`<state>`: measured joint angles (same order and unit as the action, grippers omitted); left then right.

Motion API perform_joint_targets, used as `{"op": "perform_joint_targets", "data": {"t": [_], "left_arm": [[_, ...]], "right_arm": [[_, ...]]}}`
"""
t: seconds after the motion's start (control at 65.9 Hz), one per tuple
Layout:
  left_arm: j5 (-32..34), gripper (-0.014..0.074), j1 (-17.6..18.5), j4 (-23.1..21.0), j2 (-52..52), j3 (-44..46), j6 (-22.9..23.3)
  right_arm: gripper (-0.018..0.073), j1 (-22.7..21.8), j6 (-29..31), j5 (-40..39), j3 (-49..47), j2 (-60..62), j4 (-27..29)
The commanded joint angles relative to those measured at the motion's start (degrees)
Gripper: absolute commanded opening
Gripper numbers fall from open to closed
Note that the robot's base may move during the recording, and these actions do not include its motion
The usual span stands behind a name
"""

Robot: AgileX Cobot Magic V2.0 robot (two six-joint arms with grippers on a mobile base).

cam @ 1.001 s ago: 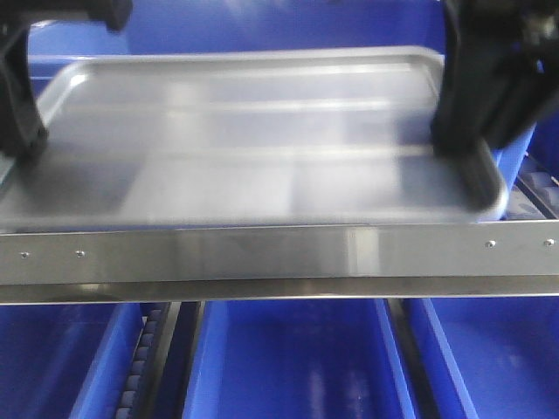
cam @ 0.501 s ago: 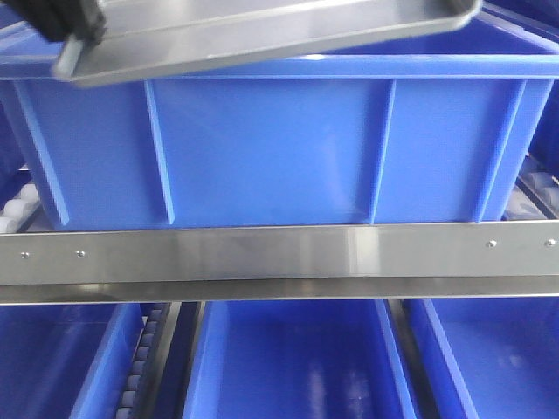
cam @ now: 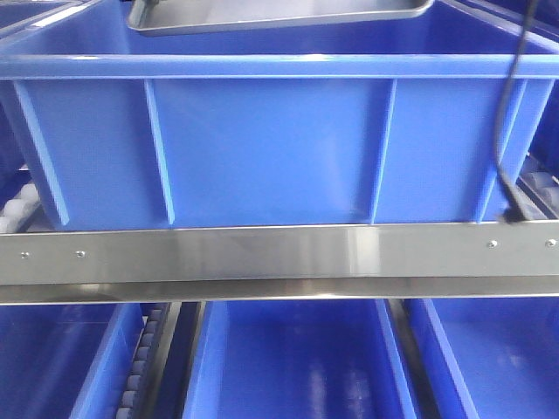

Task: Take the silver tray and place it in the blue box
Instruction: 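Move the tray over the empty blue bin and lower it inside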

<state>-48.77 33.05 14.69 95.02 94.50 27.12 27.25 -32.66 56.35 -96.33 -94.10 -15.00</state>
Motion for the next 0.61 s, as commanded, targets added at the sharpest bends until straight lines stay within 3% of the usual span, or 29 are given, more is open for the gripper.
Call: {"op": "perform_joint_targets", "data": {"t": [0.0, 0.182, 0.592], "left_arm": [[11.5, -0.0014, 0.0, -8.1, -0.3, 4.0, -0.6], [16.3, -0.0014, -2.0, -9.2, 2.2, 4.0, -0.6], [16.0, -0.0014, -2.0, -9.2, 3.0, 4.0, -0.6]], "right_arm": [[0.0056, -0.1, 1.6, -11.3, -4.8, -0.5, 8.3], [0.0056, -2.1, 1.7, -12.0, -6.2, -4.6, 8.4], [0.0057, -2.1, 1.7, -12.4, -6.2, -5.5, 8.4]]}}
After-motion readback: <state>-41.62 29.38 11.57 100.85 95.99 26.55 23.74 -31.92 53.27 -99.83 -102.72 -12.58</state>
